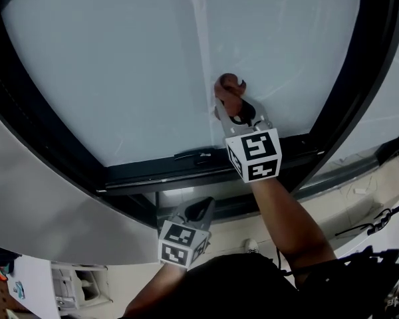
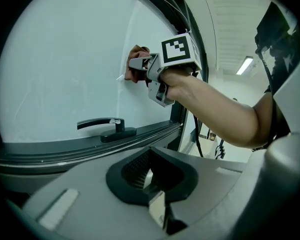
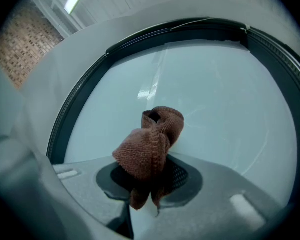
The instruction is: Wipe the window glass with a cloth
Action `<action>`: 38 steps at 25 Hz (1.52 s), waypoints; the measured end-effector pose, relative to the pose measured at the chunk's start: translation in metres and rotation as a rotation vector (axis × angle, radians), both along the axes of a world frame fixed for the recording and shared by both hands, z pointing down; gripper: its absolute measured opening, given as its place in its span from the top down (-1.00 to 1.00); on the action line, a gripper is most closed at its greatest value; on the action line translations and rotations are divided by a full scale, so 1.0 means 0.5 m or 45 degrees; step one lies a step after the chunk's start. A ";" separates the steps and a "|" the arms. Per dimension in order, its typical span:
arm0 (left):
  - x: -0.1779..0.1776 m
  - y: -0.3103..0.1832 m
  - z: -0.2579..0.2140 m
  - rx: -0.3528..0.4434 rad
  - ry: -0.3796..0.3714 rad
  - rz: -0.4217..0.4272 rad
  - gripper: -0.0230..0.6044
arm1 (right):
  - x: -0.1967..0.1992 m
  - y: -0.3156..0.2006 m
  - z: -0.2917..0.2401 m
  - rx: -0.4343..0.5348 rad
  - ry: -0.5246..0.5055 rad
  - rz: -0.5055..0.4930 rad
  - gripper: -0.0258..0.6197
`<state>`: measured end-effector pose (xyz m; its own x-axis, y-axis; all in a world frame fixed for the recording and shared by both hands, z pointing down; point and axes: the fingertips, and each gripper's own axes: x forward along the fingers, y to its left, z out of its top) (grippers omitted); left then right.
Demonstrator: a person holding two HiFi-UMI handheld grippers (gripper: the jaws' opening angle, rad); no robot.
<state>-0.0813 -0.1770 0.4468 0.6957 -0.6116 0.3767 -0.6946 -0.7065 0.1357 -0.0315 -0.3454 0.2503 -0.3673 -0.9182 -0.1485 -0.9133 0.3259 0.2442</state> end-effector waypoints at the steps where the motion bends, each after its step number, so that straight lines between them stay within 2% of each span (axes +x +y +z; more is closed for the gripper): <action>1: -0.001 0.000 0.002 -0.003 0.000 -0.003 0.87 | 0.000 0.001 0.007 -0.003 0.001 0.000 0.66; 21: -0.001 -0.005 0.025 -0.032 -0.023 -0.021 0.87 | -0.005 -0.004 0.202 -0.163 0.059 0.008 0.66; 38: 0.003 0.000 0.036 -0.052 -0.030 -0.038 0.87 | -0.008 -0.009 0.370 -0.390 0.060 -0.017 0.66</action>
